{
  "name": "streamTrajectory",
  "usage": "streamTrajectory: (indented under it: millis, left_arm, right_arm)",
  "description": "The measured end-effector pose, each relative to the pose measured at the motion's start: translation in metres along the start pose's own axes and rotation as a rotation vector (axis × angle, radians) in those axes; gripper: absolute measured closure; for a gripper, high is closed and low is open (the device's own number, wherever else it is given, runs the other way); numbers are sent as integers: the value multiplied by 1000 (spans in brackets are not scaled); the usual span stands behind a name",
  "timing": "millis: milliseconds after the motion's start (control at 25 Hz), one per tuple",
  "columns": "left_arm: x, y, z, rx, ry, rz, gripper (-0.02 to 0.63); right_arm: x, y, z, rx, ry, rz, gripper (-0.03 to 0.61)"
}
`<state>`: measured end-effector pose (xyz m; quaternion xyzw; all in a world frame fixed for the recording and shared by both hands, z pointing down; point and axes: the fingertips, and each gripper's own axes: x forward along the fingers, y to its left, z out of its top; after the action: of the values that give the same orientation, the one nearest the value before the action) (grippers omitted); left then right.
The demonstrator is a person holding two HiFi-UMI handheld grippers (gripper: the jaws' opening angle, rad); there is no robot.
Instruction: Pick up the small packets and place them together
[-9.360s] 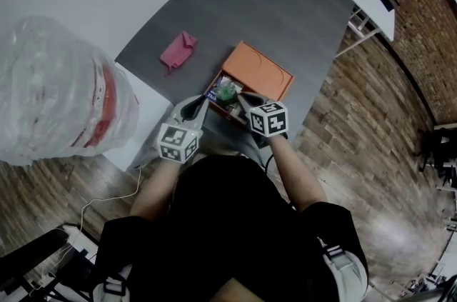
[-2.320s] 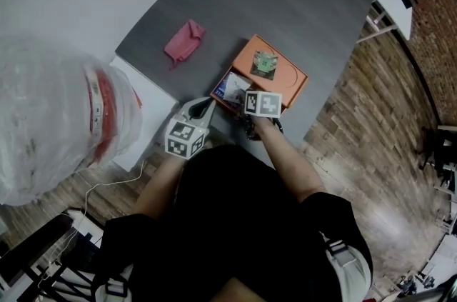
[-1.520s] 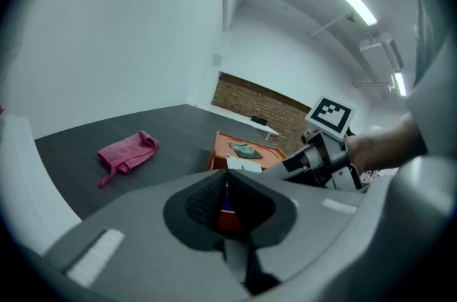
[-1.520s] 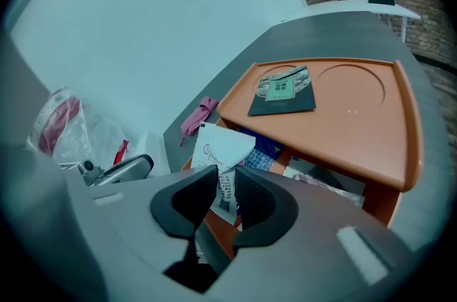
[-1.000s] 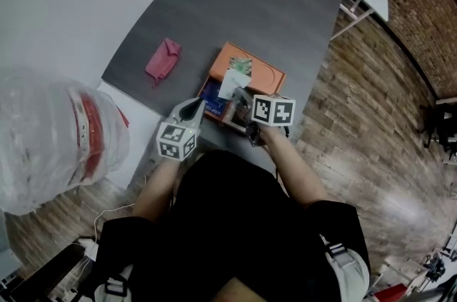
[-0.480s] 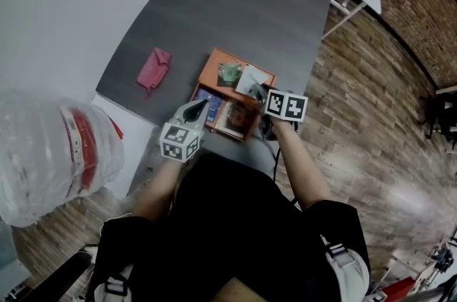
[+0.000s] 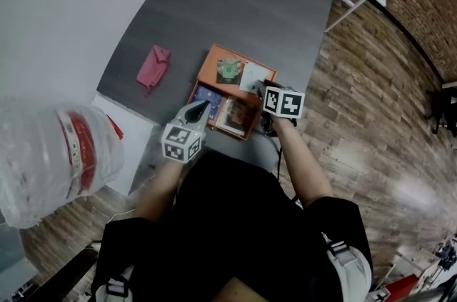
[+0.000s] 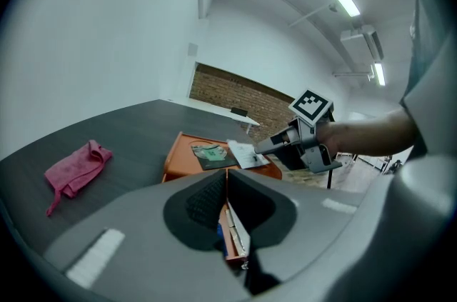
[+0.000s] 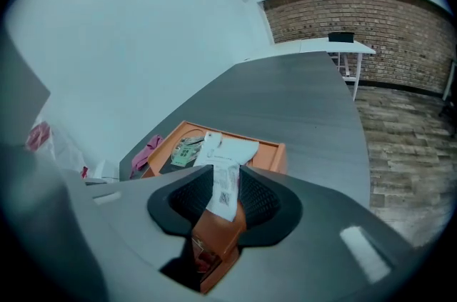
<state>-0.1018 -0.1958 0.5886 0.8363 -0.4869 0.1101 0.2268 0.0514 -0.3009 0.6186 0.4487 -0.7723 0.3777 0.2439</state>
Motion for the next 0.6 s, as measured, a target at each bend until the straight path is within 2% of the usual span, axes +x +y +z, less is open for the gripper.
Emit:
streamTrajectory:
  millis: [120,400,600]
  left_arm:
    - [-1,0,0,1,-2,2,606]
    - [-2,2,3,8,-13,3,606]
    - [-2,1,11,32,-25,-6,606]
  right_arm:
    - [1,0,0,-20,-3,-6,414]
    - [-5,6,8,-32,-47,3,416]
    - [-20,14,26,-40,-170,30,439]
